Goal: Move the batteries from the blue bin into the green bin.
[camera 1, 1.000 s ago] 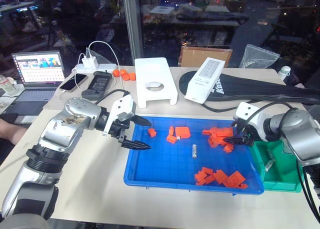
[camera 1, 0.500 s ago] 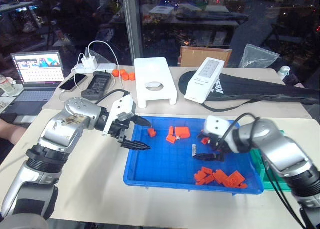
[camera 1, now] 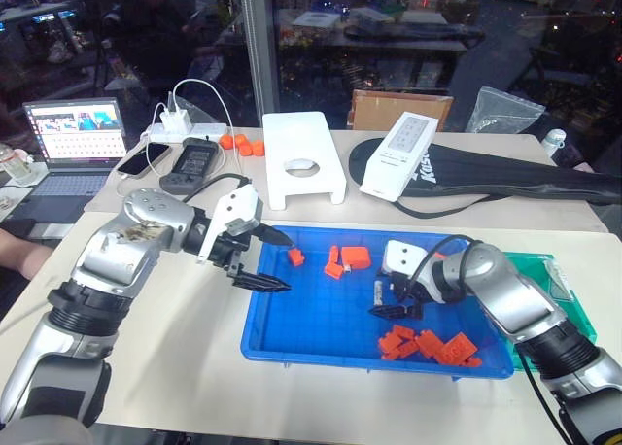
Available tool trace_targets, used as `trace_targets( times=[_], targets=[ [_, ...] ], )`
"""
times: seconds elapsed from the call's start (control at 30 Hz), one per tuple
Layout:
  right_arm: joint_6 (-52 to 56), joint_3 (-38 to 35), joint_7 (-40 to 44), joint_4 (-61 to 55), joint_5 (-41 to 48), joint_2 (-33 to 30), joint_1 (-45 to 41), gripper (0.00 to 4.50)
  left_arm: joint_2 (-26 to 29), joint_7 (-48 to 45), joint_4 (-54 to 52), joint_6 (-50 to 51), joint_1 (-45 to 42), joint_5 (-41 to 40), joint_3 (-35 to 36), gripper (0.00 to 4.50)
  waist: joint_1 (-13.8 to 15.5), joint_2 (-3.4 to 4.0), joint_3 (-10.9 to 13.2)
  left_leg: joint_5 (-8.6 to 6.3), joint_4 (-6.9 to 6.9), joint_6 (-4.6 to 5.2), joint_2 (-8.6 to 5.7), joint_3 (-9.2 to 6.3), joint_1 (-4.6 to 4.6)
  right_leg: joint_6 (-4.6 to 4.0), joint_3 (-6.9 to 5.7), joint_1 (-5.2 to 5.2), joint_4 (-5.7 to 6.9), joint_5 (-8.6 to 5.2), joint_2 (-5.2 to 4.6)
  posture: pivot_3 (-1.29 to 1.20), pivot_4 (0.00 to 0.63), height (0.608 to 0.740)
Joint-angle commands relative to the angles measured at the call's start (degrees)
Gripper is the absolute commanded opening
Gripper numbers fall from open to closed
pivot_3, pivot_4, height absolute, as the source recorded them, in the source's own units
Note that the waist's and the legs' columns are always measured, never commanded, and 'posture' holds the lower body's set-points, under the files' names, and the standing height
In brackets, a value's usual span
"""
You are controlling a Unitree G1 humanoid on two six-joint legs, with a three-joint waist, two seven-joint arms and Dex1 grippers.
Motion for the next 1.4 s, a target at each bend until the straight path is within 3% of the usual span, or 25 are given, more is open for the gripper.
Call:
trace_targets(
  times=[0.03, 0.13, 0.33, 0.4, 0.57, 0.7, 0.97, 1.2, 1.27, 1.37, 1.4],
  targets=[
    [0.83, -1.2, 0.82, -0.17, 0.02, -0.17, -0.41, 3.47, 0.94, 0.2, -1.98, -0.02, -0.44, -0.52, 1.16, 4.5, 0.0, 0.0, 0.0, 0.0, 0.0, 0.0, 0.0, 0.0, 0.0, 0.0, 0.0, 0.0, 0.0, 0.0, 0.0, 0.0, 0.15, 0.706],
    [2.12, -3.23, 1.04, -1.9, 1.65, -0.32, -0.06, 2.51, 0.91, 0.3, -2.13, 0.09, -0.33, -0.67, 1.2, 4.5, 0.0, 0.0, 0.0, 0.0, 0.0, 0.0, 0.0, 0.0, 0.01, 0.0, 0.0, 0.01, 0.0, 0.0, 0.0, 0.0, 0.15, 0.706],
    [6.8, -9.74, 1.06, -7.25, 6.06, -1.79, -0.75, 2.51, 0.5, 0.17, -1.76, -0.15, -0.61, -0.68, 0.85, 4.5, 0.01, 0.0, 0.0, 0.0, 0.0, 0.0, 0.0, 0.0, 0.0, -0.01, 0.0, 0.02, 0.01, 0.0, 0.0, 0.0, 0.15, 0.706],
    [9.98, -15.17, 0.75, -8.8, 8.98, -3.31, -1.38, 2.51, 0.06, 0.08, -1.27, -0.45, -0.99, -0.52, 0.54, 4.5, 0.03, 0.0, 0.0, 0.0, 0.0, 0.0, 0.0, 0.0, 0.0, 0.0, 0.0, 0.02, 0.01, 0.0, 0.0, 0.0, 0.15, 0.706],
    [8.86, -25.19, -1.59, -3.51, 5.92, -15.4, 0.99, 2.51, -1.28, -0.25, -0.05, -1.16, -1.7, -0.28, -0.06, 4.5, 0.78, 0.01, 0.01, 0.0, 0.02, 0.0, -0.04, 0.0, -0.03, -0.02, -0.01, 0.04, -0.05, 0.02, -0.04, 0.0, 0.15, 0.706],
    [8.17, -29.68, -1.7, -1.14, 5.92, -20.76, 7.23, 2.51, -2.07, -0.37, 0.55, -1.5, -2.09, -0.03, -0.42, 4.5, 0.68, -0.03, -0.01, 0.0, -0.06, 0.0, -0.02, 0.01, 0.02, -0.04, -0.02, 0.05, -0.1, 0.0, -0.04, 0.0, 0.15, 0.706],
    [8.87, -34.51, -3.73, -1.2, 4.99, -24.33, 19.43, 2.51, -2.69, -0.87, 1.41, -2.07, -2.53, 0.34, -0.73, 4.5, -0.3, 0.15, -0.07, 0.0, -0.01, 0.01, -0.02, 0.0, 0.08, 0.0, 0.01, 0.1, -0.03, -0.03, -0.03, 0.0, 0.15, 0.706],
    [10.92, -34.37, -4.83, -1.22, 6.59, -23.89, 19.44, 2.51, -2.61, -0.92, 1.5, -2.17, -2.52, 0.37, -0.73, 4.5, -0.35, 0.17, -0.07, 0.0, 0.0, 0.01, -0.03, 0.01, 0.07, 0.01, 0.03, 0.09, -0.02, -0.03, -0.03, 0.0, 0.15, 0.706],
    [10.33, -34.01, -4.75, -1.02, 6.19, -24.75, 18.6, 3.52, -2.36, -0.82, 1.3, -2.06, -2.27, 0.35, -0.51, 4.5, -0.23, 0.17, -0.07, 0.0, 0.01, 0.0, -0.04, 0.01, 0.05, 0.01, 0.03, 0.09, -0.03, -0.03, -0.03, 0.0, 0.15, 0.706],
    [9.77, -33.57, -4.66, -1.17, 5.72, -26.15, 16.18, 4.39, -2.08, -0.56, 0.94, -1.93, -1.87, 0.24, -0.12, 4.5, -0.21, 0.18, -0.07, 0.0, 0.01, 0.0, -0.04, 0.01, 0.05, 0.01, 0.03, 0.09, -0.04, -0.03, -0.04, 0.0, 0.15, 0.706],
    [10.32, -33.48, -4.37, -1.87, 6.44, -26.2, 14.31, 4.48, -2.05, -0.4, 0.82, -1.7, -1.75, 0.01, 0.16, 4.5, -0.23, 0.2, -0.06, 0.0, 0.01, 0.0, -0.04, 0.01, 0.05, 0.01, 0.03, 0.09, -0.04, -0.03, -0.04, 0.0, 0.15, 0.706]
  ],
)
